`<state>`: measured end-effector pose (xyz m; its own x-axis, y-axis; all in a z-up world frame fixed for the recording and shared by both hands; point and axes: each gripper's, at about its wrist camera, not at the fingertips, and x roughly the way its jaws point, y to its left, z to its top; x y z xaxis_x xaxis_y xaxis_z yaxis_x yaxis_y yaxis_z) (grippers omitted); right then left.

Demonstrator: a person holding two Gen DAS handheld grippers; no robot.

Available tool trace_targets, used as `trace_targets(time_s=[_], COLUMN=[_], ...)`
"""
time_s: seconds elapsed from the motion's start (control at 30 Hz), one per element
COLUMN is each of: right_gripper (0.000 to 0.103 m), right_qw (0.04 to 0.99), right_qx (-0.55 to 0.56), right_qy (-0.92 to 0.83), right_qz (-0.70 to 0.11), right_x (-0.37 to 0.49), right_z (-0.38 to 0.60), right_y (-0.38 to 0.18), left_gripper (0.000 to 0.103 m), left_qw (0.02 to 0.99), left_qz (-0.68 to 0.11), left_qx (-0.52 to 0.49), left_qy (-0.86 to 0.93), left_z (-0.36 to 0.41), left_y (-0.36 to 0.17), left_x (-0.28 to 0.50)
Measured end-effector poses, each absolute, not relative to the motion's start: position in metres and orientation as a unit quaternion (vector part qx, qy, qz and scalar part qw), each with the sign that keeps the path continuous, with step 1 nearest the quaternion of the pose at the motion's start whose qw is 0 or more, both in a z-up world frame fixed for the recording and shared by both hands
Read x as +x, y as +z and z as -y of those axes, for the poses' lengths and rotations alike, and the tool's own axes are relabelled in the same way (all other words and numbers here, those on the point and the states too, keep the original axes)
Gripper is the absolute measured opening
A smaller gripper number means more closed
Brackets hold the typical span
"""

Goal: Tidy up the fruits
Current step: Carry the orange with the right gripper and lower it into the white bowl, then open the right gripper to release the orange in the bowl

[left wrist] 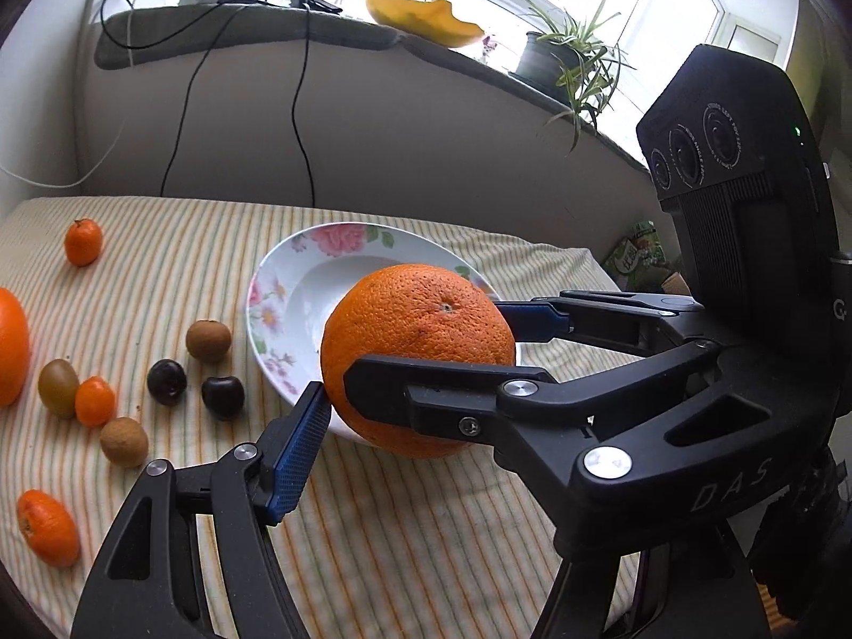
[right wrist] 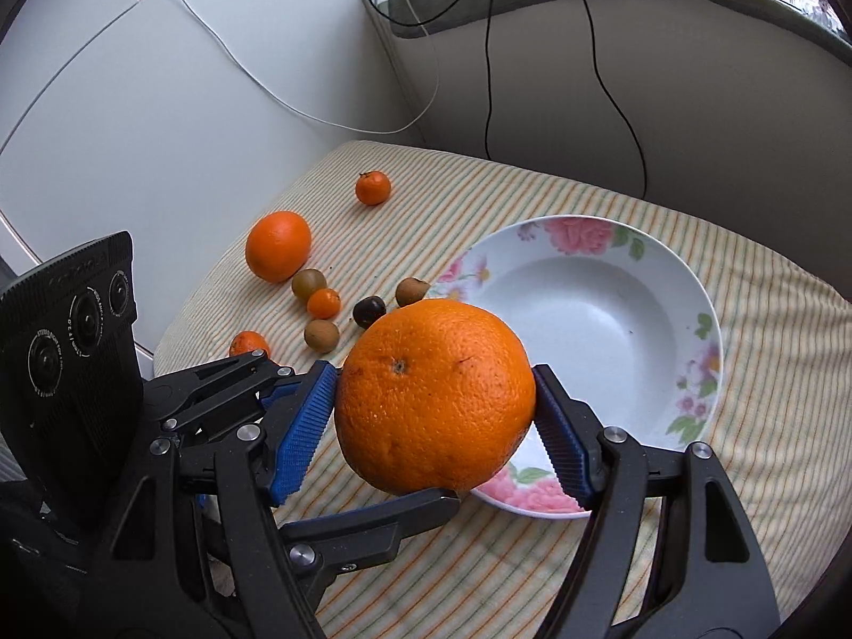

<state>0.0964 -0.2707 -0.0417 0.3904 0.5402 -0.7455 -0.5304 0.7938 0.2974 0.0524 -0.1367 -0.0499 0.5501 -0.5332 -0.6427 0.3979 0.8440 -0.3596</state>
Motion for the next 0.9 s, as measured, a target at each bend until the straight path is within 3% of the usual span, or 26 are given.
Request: trace_targets(time_s=[0.6, 0.9], right_gripper=[0.076, 0.085], right_qw=[0.828, 0.857], right_qx=[0.03, 0.047], right_qy=[0.302, 0.266], right_qz=[-0.471, -0.439], right_x=[0.112, 0.111], right_z=[0.288, 0.311], right_y=[-0.069, -0.056], left_gripper=[0.069, 0.073], left_qw=[0.87, 0.882], left_qz=[-0.418, -0.405], left_qx=[-0.054, -0.06], left_qy=[-0.257, -0.234], left_z=[0.164, 0.147], left_y=[-0.069, -0.065], left_x=[0.068, 0.072])
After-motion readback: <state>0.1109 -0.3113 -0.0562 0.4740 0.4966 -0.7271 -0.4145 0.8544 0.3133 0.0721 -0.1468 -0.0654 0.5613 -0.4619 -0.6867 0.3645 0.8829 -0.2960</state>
